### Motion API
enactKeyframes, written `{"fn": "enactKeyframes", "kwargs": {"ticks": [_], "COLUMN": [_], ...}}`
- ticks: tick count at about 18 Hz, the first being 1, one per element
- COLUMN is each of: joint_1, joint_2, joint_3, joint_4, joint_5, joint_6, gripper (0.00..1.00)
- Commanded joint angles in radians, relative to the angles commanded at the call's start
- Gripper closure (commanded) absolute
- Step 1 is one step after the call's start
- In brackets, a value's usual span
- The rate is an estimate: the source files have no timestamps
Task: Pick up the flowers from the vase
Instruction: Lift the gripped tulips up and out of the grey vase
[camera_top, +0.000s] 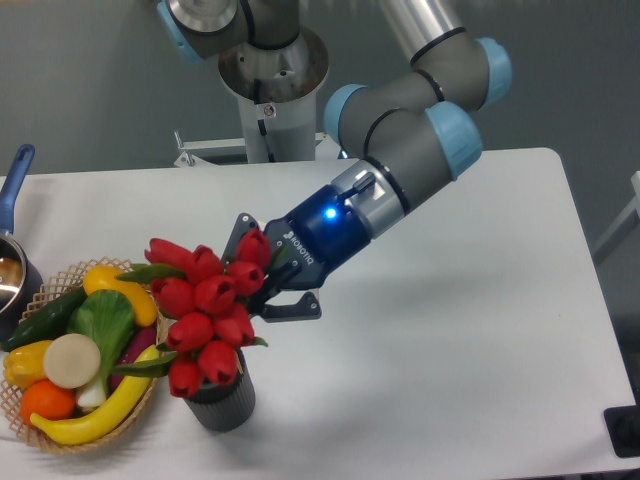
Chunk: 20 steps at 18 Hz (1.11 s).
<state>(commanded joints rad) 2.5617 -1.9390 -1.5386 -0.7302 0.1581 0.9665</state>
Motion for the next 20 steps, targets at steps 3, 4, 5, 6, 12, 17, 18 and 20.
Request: {"fn": "enactKeyframes", "kwargs": {"ticks": [3, 4, 5, 6, 12, 17, 18, 20], "joint_1": [0.014, 0.014, 0.014, 0.014, 0.023, 0.069, 0.075, 0.093], "joint_2": [0.006, 0.006, 0.006, 0.006, 0.015, 0.028, 0.031, 0.032], "joint_3": [0.002, 0.002, 0.002, 0.002, 0.002, -0.003, -0.008, -0.014], "joint_4": [0.000, -0.002, -0.002, -0.002, -0.002, -0.002, -0.002, -0.005], "joint_5": [-0.020, -0.025, -0.026, -0.026, -0.052, -0.051, -0.051, -0.035], "joint_6": [-0.005, -0.005, -0.005, -0.005, -0.022, -0.025, -0.025, -0.026], "gripper": [0.78, 0.78, 0.78, 0.78, 0.78, 0.76, 0.76, 0.76]}}
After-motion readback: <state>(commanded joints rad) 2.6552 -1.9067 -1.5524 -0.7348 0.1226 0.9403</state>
